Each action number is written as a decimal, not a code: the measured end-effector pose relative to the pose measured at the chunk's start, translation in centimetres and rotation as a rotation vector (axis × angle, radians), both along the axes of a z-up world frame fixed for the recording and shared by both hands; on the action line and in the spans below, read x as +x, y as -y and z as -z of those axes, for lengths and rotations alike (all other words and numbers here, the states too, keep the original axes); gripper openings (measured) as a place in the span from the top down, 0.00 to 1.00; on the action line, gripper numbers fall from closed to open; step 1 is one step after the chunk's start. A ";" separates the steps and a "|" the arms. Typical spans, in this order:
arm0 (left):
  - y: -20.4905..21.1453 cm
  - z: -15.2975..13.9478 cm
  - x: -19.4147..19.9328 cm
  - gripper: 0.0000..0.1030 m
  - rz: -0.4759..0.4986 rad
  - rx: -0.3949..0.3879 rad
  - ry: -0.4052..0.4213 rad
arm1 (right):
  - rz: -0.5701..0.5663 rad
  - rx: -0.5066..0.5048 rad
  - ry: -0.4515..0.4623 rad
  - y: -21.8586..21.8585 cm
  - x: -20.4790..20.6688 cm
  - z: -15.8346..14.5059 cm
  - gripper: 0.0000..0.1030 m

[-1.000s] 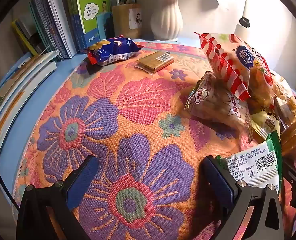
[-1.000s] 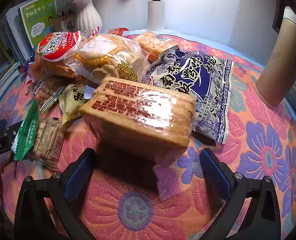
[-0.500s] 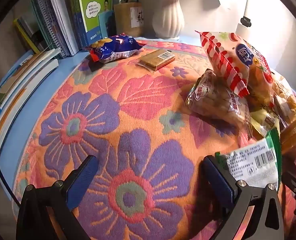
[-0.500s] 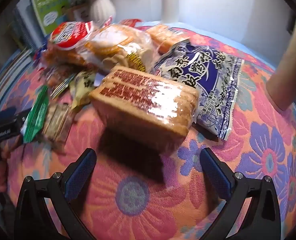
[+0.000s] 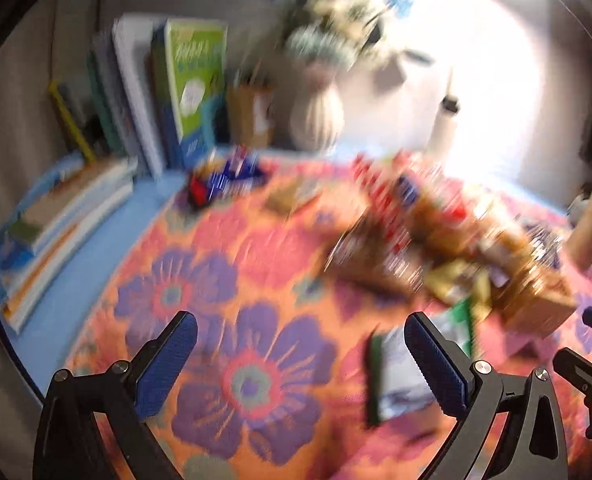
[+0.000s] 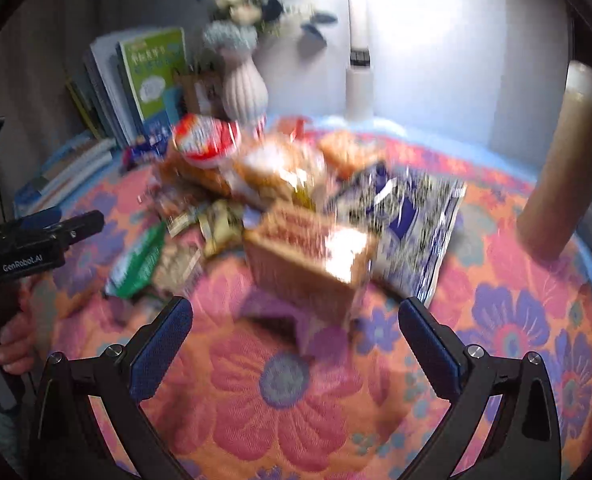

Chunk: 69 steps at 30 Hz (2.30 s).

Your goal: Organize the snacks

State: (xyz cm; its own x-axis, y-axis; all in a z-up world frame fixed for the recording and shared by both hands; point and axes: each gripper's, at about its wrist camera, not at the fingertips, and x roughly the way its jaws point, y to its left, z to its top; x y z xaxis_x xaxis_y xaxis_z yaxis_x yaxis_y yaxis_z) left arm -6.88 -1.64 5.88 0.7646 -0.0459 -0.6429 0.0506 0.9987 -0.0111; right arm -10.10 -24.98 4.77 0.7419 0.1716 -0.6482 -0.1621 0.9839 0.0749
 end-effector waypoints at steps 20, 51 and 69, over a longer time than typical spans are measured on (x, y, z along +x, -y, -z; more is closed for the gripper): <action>2.4 1.9 1.1 0.00 0.164 0.010 0.066 | 0.002 -0.009 -0.003 0.0 1.0 1.3 0.00; 2.3 2.3 1.5 0.00 0.147 -0.027 0.054 | 0.009 -0.033 -0.023 -0.5 1.2 1.6 0.00; 2.3 2.4 1.4 0.00 0.142 -0.031 0.051 | 0.009 -0.035 -0.031 -0.5 1.3 1.9 0.00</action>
